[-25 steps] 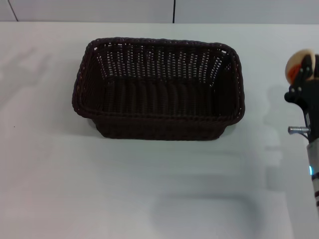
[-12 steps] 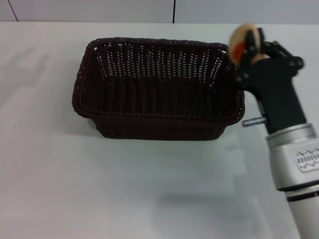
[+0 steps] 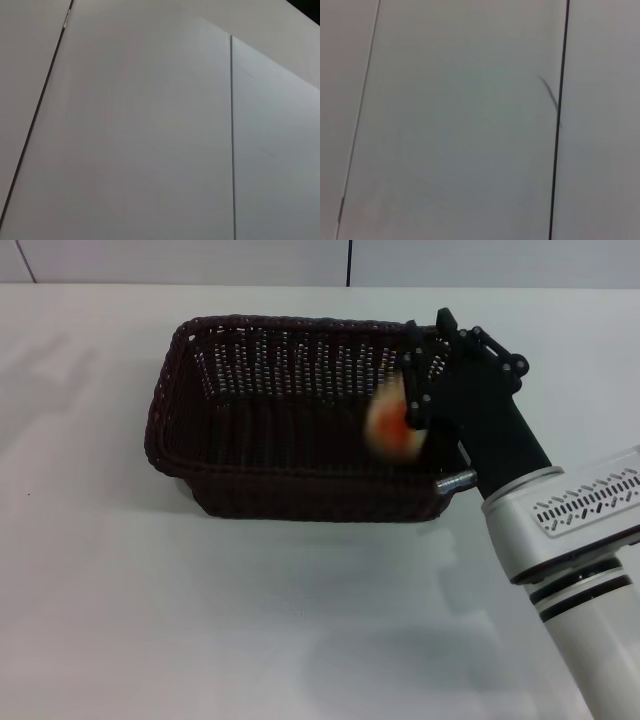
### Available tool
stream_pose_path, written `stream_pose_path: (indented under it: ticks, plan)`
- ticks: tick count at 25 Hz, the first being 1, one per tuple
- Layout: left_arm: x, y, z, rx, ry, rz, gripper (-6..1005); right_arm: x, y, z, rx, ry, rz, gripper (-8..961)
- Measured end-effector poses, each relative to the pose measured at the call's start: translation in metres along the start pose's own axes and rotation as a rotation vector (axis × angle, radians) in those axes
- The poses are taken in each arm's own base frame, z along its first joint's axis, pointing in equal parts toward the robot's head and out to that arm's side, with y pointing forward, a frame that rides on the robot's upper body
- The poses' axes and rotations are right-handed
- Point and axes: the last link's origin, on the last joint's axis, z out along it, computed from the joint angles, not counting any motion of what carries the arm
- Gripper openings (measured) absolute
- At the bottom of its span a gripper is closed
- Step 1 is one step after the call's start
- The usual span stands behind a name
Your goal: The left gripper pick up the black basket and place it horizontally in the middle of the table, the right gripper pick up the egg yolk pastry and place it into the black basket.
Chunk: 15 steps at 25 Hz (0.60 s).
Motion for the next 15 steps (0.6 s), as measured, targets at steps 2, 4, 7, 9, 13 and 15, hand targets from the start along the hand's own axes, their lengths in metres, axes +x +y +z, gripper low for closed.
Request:
stream_pose_path:
  ticks: [2,4,7,9,13,15]
  plan:
    - [0.000,0.000,0.000,0.001,0.000,-0.001,480,-0.001,0.000,0.000,0.001,-0.002,0.004,227]
    - [-0.001,0.000,-0.001,0.001,-0.001,-0.002,480,-0.001,0.000,0.000,0.007,-0.002,0.007,309]
    - [-0.001,0.000,-0.002,0.004,-0.002,-0.002,480,-0.002,-0.008,-0.004,0.059,-0.017,0.014,433]
    - [-0.001,-0.001,-0.003,0.006,-0.003,-0.003,480,-0.005,-0.017,-0.012,0.127,-0.045,0.014,466]
    - [-0.002,-0.002,-0.006,0.020,-0.006,-0.007,480,-0.012,-0.045,-0.034,0.314,-0.117,0.018,531]
    - [-0.003,-0.003,-0.009,0.029,-0.009,-0.011,480,-0.015,-0.057,-0.045,0.401,-0.140,0.016,531]
